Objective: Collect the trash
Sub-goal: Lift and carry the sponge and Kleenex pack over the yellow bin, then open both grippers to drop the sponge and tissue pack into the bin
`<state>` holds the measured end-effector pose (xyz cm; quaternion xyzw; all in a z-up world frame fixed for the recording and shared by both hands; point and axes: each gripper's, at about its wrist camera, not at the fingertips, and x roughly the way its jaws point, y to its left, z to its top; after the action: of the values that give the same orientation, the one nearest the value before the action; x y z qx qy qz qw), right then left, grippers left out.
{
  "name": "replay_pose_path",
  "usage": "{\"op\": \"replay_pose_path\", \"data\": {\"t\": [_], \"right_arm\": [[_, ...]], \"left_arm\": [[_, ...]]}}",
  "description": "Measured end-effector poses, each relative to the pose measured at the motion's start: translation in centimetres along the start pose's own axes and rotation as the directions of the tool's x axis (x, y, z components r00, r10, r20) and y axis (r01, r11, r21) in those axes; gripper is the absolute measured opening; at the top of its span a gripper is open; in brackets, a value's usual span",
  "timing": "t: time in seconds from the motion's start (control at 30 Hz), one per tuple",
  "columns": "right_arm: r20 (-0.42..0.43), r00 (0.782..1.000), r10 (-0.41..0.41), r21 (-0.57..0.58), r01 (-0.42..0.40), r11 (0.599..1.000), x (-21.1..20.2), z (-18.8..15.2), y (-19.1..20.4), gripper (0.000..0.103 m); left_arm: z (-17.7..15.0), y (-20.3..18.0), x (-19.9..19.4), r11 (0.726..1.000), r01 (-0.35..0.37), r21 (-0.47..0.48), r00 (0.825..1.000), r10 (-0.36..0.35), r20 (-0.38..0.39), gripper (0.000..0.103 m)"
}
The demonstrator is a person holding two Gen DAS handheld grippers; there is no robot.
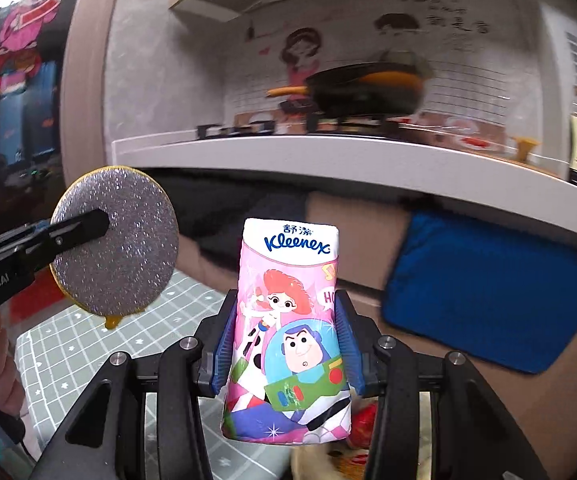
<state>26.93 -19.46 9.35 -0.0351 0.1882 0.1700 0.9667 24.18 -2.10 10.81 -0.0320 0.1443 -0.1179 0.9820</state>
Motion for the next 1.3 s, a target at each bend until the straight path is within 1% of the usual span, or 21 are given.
{"op": "replay_pose_path", "data": {"t": [0.17, 0.27, 0.37, 0.47, 0.57, 0.7, 0.87, 1.07, 1.23, 1.3], "right_arm": [[0.015, 0.998, -0.064, 0.065, 0.063, 0.996, -1.9, -0.7, -4.3, 0.043], [0.008, 0.996, -0.090, 0.094, 0.089, 0.992, -2.4, -1.4, -6.2, 0.043], [-0.003, 0.994, -0.111, 0.114, 0.111, 0.987, -2.7, -2.2, -8.0, 0.043], [-0.024, 0.992, -0.122, 0.137, 0.125, 0.983, -2.3, -3.2, -9.6, 0.043], [-0.045, 0.991, -0.127, 0.151, 0.133, 0.980, -1.8, -4.2, -10.6, 0.043], [-0.082, 0.989, -0.126, 0.172, 0.139, 0.975, -0.2, -5.5, -12.0, 0.043], [-0.137, 0.984, -0.115, 0.212, 0.143, 0.967, 1.9, -7.5, -13.5, 0.043], [-0.184, 0.977, -0.104, 0.235, 0.146, 0.961, 3.9, -9.0, -14.6, 0.043], [-0.213, 0.972, -0.097, 0.259, 0.152, 0.954, 5.2, -9.9, -15.3, 0.043], [-0.220, 0.971, -0.096, 0.270, 0.155, 0.950, 5.5, -10.2, -15.6, 0.043]], "left_arm": [[-1.0, -4.6, 2.9, 0.996, 0.089, 0.024, 0.995, -0.088, -0.046, 0.015], [-1.8, -6.7, 4.4, 0.991, 0.131, 0.024, 0.989, -0.130, -0.069, 0.015], [-2.5, -8.0, 6.1, 0.986, 0.165, 0.011, 0.982, -0.163, -0.101, 0.015], [-3.4, -8.9, 7.9, 0.983, 0.183, -0.010, 0.973, -0.182, -0.138, 0.015], [-4.4, -9.6, 9.8, 0.980, 0.198, -0.034, 0.962, -0.201, -0.183, 0.015], [-6.2, -9.8, 12.1, 0.975, 0.213, -0.071, 0.945, -0.224, -0.240, 0.015], [-8.5, -9.8, 15.2, 0.968, 0.220, -0.116, 0.914, -0.247, -0.323, 0.015], [-10.4, -9.7, 17.4, 0.963, 0.228, -0.146, 0.891, -0.267, -0.368, 0.015], [-10.7, -9.5, 18.6, 0.951, 0.250, -0.184, 0.871, -0.304, -0.387, 0.015], [-10.6, -9.4, 18.9, 0.947, 0.256, -0.195, 0.868, -0.314, -0.386, 0.016]]}}
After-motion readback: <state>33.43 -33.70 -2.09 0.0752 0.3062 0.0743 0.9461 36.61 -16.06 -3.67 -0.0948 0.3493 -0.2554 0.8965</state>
